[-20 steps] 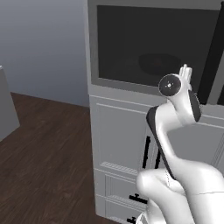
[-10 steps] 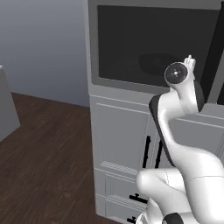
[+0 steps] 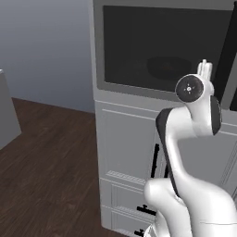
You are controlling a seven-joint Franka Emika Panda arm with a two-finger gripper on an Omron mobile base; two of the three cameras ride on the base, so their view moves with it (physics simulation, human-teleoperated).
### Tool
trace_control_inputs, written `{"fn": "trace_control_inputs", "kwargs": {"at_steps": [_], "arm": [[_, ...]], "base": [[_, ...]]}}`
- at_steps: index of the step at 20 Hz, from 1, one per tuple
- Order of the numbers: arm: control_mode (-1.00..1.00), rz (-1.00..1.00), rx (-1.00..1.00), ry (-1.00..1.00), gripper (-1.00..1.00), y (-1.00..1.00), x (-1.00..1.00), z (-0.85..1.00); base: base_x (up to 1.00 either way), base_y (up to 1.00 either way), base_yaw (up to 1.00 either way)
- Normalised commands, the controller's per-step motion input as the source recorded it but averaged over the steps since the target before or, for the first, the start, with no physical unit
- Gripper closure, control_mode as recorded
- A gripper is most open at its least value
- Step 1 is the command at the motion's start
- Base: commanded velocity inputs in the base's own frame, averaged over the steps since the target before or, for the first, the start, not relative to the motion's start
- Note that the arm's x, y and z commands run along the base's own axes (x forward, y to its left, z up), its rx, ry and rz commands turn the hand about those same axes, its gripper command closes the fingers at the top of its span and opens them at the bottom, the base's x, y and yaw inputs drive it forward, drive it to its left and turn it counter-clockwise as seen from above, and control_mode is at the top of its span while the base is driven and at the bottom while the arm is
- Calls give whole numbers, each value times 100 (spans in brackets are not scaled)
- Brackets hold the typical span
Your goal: Pick the tomato from the sink and place it in the bowl. Then pick the bowl and place it in the microwave. Then close the microwave door and press the start button.
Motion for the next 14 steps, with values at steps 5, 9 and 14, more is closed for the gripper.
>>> {"fn": "trace_control_inputs", "kwargs": {"at_steps": [5,9,14], "arm": [[-100,19,-44,22,-100,8,-72,29],[-100,26,-56,35,-100,0,-55,0],[-100,25,-53,37,100,1,-53,0]], "base": [[0,0,0],[0,0,0],[0,0,0]]}}
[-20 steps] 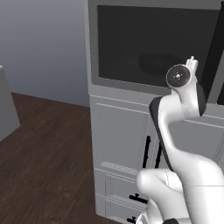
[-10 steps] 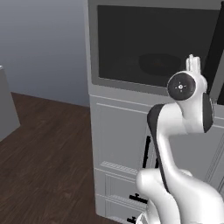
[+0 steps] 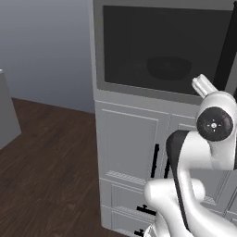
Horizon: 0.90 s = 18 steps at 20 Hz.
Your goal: Pick the tomato from the sink and place it in the bowl. Then pick the bowl and place it in the microwave. Then close the microwave door and press the start button.
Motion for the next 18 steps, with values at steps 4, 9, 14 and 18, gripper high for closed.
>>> {"fn": "trace_control_inputs", "kwargs": {"at_steps": [4,9,14,18], "arm": [[-100,20,-49,28,100,0,-52,-1],[-100,14,-33,0,100,-40,-60,-4],[-100,14,-22,3,100,-46,-14,-17],[-100,11,-14,0,100,-38,0,-7]], "base": [[0,0,0],[0,0,0],[0,0,0],[0,0,0]]}}
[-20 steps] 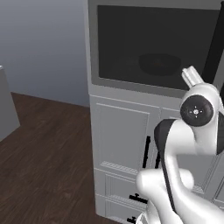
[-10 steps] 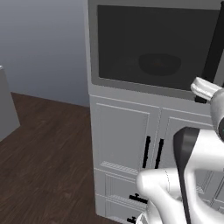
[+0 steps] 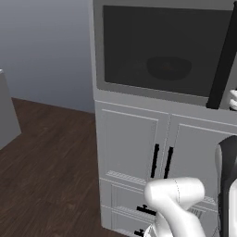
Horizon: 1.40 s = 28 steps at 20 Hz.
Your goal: Pick the tomato from the sink and place it in the bowl. Then pick the bowl and place it in the microwave. Then close the microwave door and press the start button.
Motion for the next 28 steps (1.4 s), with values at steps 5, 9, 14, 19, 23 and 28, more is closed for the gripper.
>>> {"fn": "trace_control_inputs", "kwargs": {"at_steps": [5,9,14,19,23,28], "arm": [[-100,3,-5,-3,100,-16,1,0],[-100,1,0,0,100,-11,30,-1],[-100,0,0,0,100,-25,31,0],[-100,1,0,2,100,-38,6,-12],[-100,2,0,0,100,-36,5,-25],[-100,2,0,0,100,-31,7,-17]], "base": [[0,0,0],[0,0,0],[0,0,0],[0,0,0],[0,0,0],[0,0,0]]}}
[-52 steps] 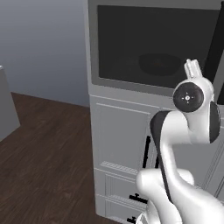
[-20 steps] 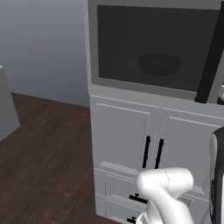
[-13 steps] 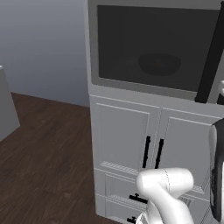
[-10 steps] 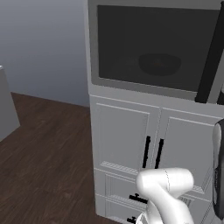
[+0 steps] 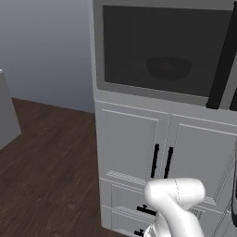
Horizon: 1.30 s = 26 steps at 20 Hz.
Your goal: Pick the tomato from the sink and place it in the bowl. Then pick the bowl and place it in the microwave. Then close the microwave door and press the start button.
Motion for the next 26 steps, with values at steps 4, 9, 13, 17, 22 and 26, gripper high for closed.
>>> {"fn": "trace_control_inputs", "kwargs": {"at_steps": [4,9,13,17,22,26], "arm": [[-100,0,0,0,100,-21,20,-16],[-100,0,0,0,100,-14,30,-13],[-100,0,0,0,100,-23,34,-1],[-100,1,0,0,100,-17,28,-12],[-100,0,0,0,100,-5,33,-17],[-100,1,0,0,100,-31,20,-12]], "base": [[0,0,0],[0,0,0],[0,0,0],[0,0,0],[0,0,0],[0,0,0]]}}
